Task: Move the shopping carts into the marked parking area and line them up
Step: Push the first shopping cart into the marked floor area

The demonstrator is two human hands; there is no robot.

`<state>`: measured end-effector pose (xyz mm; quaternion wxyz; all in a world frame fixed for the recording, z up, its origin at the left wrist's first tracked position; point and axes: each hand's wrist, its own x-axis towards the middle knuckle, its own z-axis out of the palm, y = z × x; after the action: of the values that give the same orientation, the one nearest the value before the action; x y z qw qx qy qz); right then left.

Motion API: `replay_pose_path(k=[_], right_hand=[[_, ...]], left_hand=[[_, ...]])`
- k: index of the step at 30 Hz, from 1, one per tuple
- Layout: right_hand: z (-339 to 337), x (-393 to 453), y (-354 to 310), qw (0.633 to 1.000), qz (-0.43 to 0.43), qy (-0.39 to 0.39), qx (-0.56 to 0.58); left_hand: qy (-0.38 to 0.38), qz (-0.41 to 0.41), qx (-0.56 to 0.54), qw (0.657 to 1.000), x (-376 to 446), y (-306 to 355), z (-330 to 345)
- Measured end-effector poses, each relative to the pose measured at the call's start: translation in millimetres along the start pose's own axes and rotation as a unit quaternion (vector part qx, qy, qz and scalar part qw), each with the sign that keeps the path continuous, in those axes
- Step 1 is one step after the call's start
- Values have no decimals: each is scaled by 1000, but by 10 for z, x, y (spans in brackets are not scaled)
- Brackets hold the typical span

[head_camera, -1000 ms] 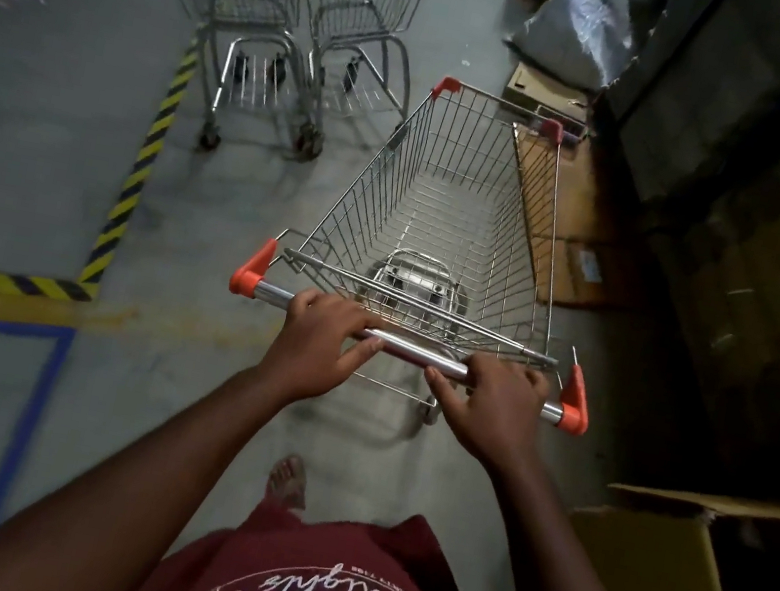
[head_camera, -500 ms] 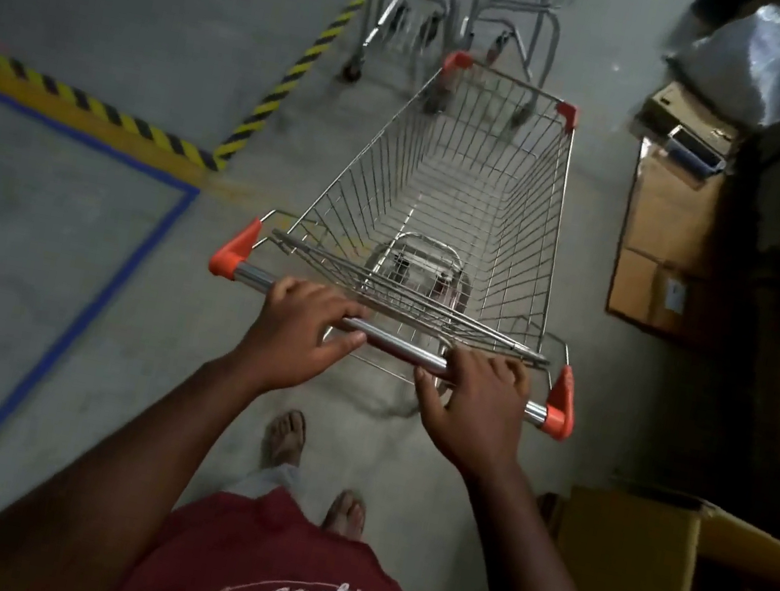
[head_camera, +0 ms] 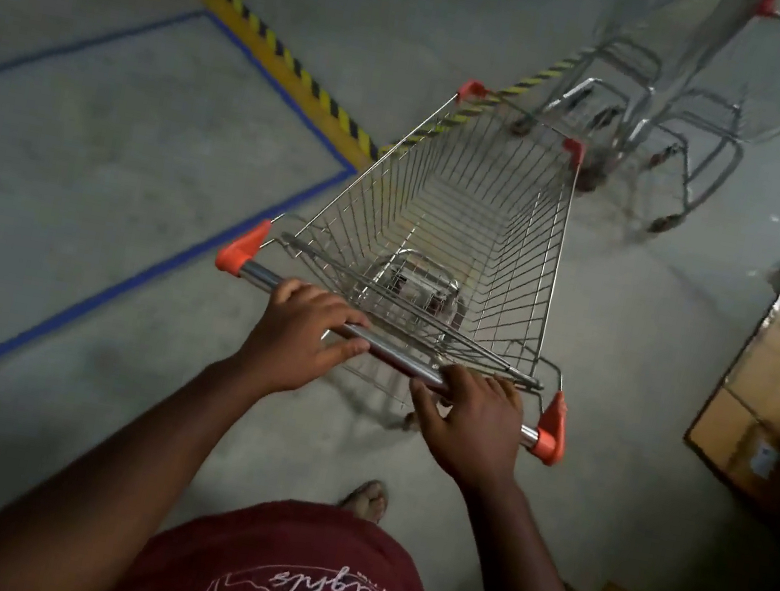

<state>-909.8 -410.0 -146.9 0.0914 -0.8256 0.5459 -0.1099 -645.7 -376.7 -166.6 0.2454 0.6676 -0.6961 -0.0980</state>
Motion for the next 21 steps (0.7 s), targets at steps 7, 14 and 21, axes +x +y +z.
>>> replay_pose_path(k=[7,14,21], right_hand=[[220,-201,-1262,991,-92,-86,-51],[561,-668,-2614,969,-223,-97,-54],[882,-947,-3785,929,-341,-136,-38]], left_hand=[[50,-59,-6,997,-1234,-810,-673],[113,-129,5,985,-2577,-1503,-1397],[190,-219,18,957,-3749,-2035,-1935]])
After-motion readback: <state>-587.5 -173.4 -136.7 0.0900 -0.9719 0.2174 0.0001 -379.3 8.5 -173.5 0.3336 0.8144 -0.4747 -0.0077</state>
